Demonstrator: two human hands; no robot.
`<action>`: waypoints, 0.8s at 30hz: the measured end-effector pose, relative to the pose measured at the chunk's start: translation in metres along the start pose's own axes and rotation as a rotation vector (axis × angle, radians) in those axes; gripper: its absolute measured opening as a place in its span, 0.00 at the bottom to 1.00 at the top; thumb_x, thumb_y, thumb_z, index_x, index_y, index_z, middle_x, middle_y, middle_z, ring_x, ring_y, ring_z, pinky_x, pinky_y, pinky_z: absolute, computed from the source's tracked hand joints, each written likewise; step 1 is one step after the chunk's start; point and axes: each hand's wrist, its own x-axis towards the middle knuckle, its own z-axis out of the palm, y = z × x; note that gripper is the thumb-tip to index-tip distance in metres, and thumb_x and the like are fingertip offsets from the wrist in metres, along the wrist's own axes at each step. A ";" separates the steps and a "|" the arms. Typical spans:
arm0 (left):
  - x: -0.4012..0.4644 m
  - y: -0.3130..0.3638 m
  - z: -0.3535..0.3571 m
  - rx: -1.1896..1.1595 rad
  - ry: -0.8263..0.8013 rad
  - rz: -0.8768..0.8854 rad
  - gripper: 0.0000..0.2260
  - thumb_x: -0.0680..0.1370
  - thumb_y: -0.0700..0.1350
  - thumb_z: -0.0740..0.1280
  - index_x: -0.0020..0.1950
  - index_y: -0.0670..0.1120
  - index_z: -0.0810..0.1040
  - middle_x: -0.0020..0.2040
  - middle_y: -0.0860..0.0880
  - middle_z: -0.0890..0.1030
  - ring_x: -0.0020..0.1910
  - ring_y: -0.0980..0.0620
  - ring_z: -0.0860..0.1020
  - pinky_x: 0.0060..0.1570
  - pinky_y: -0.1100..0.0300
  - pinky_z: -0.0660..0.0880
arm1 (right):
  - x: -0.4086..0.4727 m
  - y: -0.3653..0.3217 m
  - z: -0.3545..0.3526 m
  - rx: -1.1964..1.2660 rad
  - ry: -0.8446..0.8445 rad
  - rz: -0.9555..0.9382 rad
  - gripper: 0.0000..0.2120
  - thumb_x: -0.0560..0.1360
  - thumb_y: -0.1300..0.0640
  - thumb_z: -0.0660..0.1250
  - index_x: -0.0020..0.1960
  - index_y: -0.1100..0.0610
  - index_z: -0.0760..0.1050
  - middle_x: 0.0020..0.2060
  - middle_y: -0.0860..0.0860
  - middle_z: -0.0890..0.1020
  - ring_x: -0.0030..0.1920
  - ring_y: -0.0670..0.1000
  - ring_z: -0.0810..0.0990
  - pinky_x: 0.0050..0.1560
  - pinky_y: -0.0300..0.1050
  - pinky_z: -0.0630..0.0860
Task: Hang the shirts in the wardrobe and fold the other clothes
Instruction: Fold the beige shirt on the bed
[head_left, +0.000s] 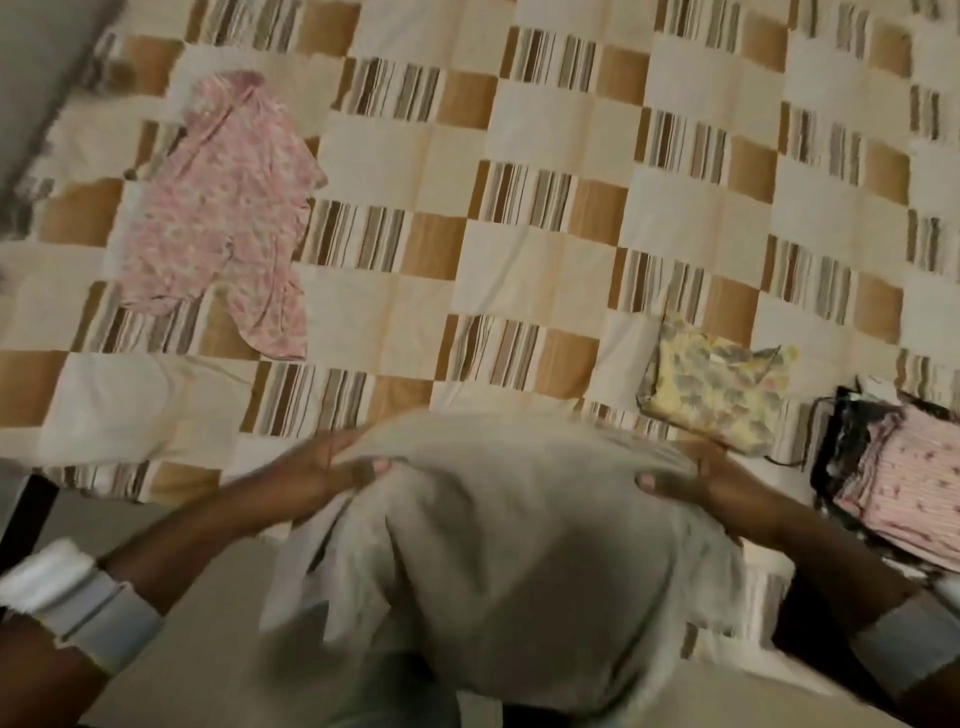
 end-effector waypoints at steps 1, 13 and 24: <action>0.023 -0.001 -0.012 0.031 0.110 0.086 0.21 0.74 0.63 0.75 0.62 0.56 0.78 0.55 0.62 0.85 0.58 0.57 0.82 0.49 0.71 0.75 | 0.023 -0.002 -0.010 0.008 0.166 -0.069 0.13 0.73 0.49 0.76 0.53 0.55 0.84 0.46 0.51 0.88 0.47 0.52 0.87 0.49 0.48 0.84; 0.241 0.014 -0.107 0.416 0.760 0.425 0.08 0.76 0.54 0.65 0.52 0.60 0.67 0.53 0.44 0.76 0.52 0.44 0.77 0.53 0.47 0.75 | 0.249 -0.043 -0.092 0.042 0.776 -0.637 0.08 0.73 0.66 0.74 0.50 0.58 0.81 0.41 0.53 0.83 0.38 0.43 0.81 0.35 0.33 0.76; 0.347 0.004 -0.128 0.302 1.139 0.155 0.32 0.77 0.57 0.70 0.72 0.42 0.63 0.67 0.36 0.74 0.67 0.38 0.74 0.67 0.46 0.69 | 0.364 -0.028 -0.114 -0.012 0.997 -0.185 0.38 0.73 0.53 0.75 0.78 0.51 0.61 0.73 0.57 0.68 0.72 0.61 0.71 0.72 0.62 0.70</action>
